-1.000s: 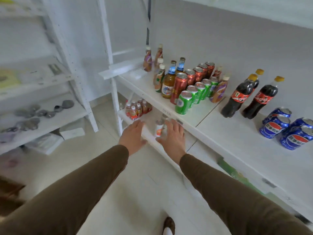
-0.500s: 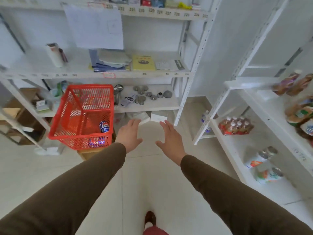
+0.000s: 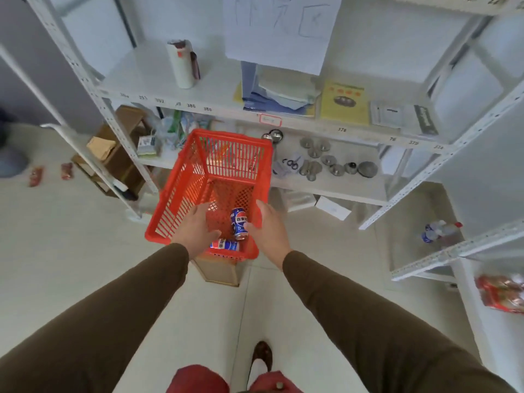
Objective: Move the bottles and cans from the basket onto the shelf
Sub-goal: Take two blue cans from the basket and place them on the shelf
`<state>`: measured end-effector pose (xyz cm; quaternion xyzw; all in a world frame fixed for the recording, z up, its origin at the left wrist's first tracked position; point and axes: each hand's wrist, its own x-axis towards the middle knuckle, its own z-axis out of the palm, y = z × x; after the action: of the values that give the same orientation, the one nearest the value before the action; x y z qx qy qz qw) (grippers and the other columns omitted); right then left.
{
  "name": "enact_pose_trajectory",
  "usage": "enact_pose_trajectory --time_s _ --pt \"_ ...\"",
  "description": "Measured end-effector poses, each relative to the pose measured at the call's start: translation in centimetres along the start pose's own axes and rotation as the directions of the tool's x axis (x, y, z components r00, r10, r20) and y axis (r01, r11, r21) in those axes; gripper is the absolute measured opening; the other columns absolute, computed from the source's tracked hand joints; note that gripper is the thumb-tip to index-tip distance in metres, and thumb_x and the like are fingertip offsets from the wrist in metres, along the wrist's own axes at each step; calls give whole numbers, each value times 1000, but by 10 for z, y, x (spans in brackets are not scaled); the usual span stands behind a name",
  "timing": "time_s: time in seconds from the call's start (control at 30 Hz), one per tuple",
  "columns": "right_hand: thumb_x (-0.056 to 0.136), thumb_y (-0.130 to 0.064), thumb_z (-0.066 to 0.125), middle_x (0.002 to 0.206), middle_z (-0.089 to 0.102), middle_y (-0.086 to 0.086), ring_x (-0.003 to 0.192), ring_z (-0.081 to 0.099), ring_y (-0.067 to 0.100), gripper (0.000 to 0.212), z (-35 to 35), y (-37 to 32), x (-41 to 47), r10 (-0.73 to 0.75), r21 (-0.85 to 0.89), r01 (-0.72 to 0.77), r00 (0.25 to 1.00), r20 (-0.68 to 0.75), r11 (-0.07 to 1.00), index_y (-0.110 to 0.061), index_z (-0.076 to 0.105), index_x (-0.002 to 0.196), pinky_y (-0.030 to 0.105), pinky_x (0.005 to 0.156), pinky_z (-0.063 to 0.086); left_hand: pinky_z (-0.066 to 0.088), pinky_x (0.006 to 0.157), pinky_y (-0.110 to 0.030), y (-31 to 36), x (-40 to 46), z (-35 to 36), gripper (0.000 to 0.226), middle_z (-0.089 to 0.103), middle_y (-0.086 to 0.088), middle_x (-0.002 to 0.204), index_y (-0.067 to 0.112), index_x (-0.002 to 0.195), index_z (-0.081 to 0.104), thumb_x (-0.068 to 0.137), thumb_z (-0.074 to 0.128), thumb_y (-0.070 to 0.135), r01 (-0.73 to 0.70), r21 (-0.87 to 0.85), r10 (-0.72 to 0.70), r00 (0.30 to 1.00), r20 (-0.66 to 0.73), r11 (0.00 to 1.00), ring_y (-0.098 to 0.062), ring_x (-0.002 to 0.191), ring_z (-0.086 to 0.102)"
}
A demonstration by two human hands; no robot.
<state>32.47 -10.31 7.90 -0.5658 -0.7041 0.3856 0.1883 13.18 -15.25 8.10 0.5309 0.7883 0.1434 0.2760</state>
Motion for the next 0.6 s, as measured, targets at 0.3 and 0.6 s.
enact_pose_trajectory --time_s 0.3,0.6 --pt "98 -24 60 160 35 4 144 36 21 68 73 -3 85 286 112 -292 956 66 950 -15 27 157 32 116 27 35 113 -41 -56 105 7 80 36 -11 156 17 153 31 87 72 35 -72 10 68 976 205 997 -30 139 41" --pt "95 -13 62 142 54 10 125 55 26 57 134 28 138 522 58 -524 852 46 850 -10 41 148 24 92 37 41 110 -43 -111 172 53 82 37 -10 158 19 156 28 88 72 33 -138 124 38 804 593 983 -30 136 45"
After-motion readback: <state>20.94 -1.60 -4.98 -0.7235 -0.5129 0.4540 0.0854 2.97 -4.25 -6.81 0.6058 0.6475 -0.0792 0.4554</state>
